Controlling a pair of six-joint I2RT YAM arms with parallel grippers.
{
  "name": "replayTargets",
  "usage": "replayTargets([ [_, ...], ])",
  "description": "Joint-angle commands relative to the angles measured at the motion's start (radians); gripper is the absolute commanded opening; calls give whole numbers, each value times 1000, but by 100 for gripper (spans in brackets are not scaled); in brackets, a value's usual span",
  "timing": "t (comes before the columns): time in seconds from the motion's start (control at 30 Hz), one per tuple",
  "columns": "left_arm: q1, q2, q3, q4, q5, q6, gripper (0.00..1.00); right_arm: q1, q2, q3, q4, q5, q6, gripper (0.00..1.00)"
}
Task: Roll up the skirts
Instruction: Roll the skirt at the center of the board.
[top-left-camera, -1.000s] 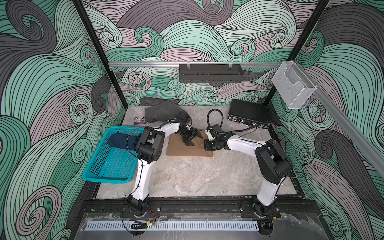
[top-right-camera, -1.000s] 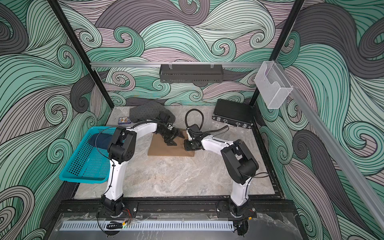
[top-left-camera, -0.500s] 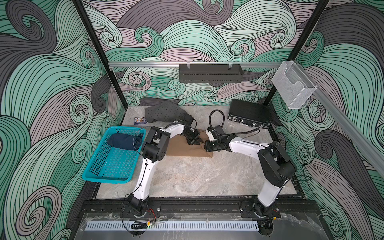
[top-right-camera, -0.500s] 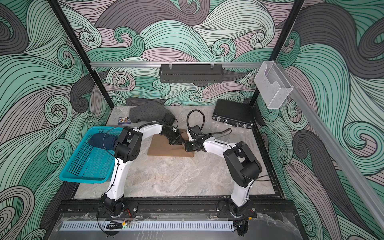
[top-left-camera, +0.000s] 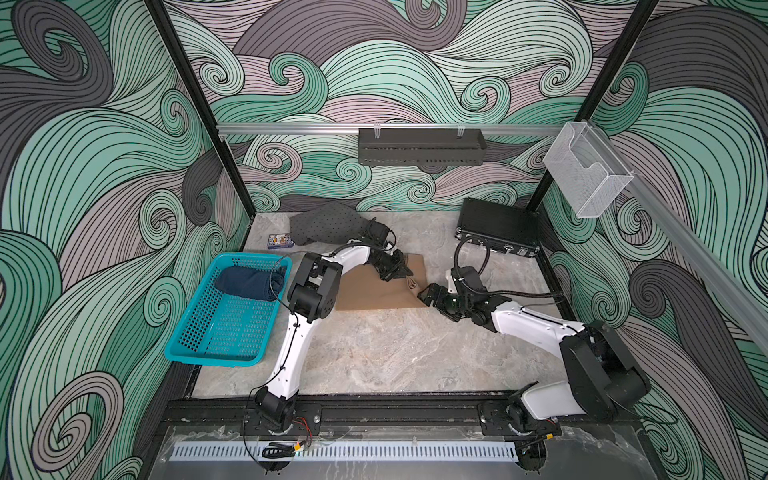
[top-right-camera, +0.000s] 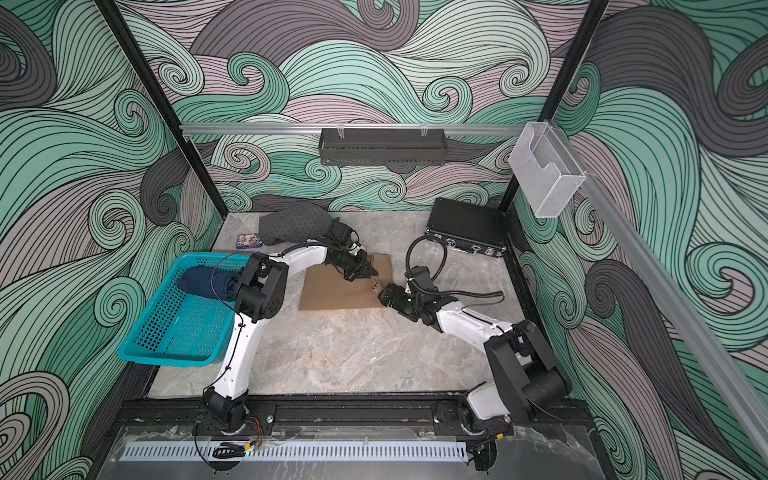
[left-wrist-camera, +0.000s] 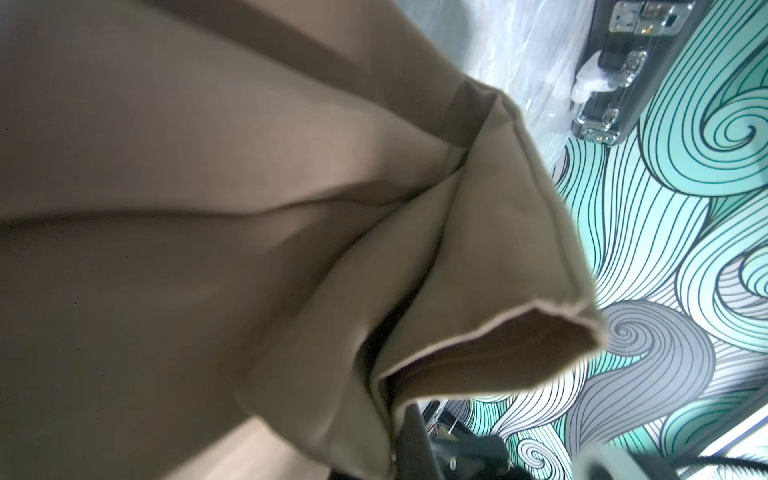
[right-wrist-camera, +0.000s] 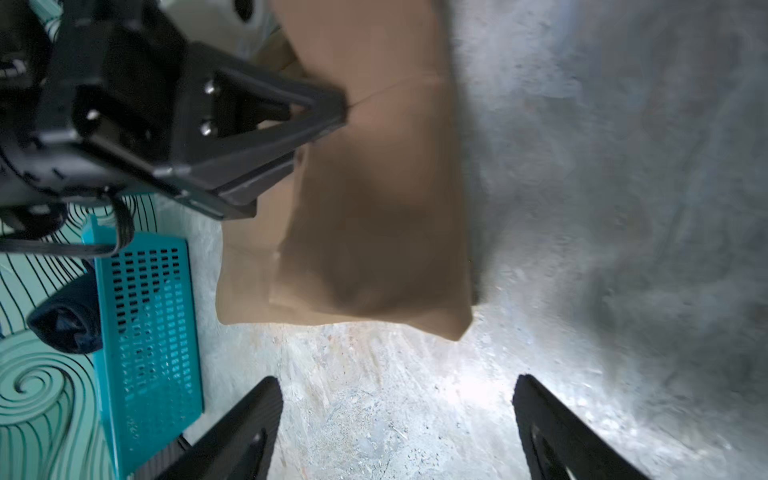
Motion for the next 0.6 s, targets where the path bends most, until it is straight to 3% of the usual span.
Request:
replayTargets([
  [0.0,19,-22,-47,47,27,92,0,-60,8,-59,181,-116,241,97],
  [0.1,25,-42,-78,40,22,165,0,-88,59,-116,361,-150,375,99],
  [0.27,34,-80,-154,67,24,224,0,-90,186,-101,509,-188,475,99],
  [0.4,37,-83,-162,28,-10,274,0,-94,314,-62,596,-218,472,90],
  [0.57,54,-67,-193,53,-4,277,0,-78,506,-77,882,-280,564,66],
])
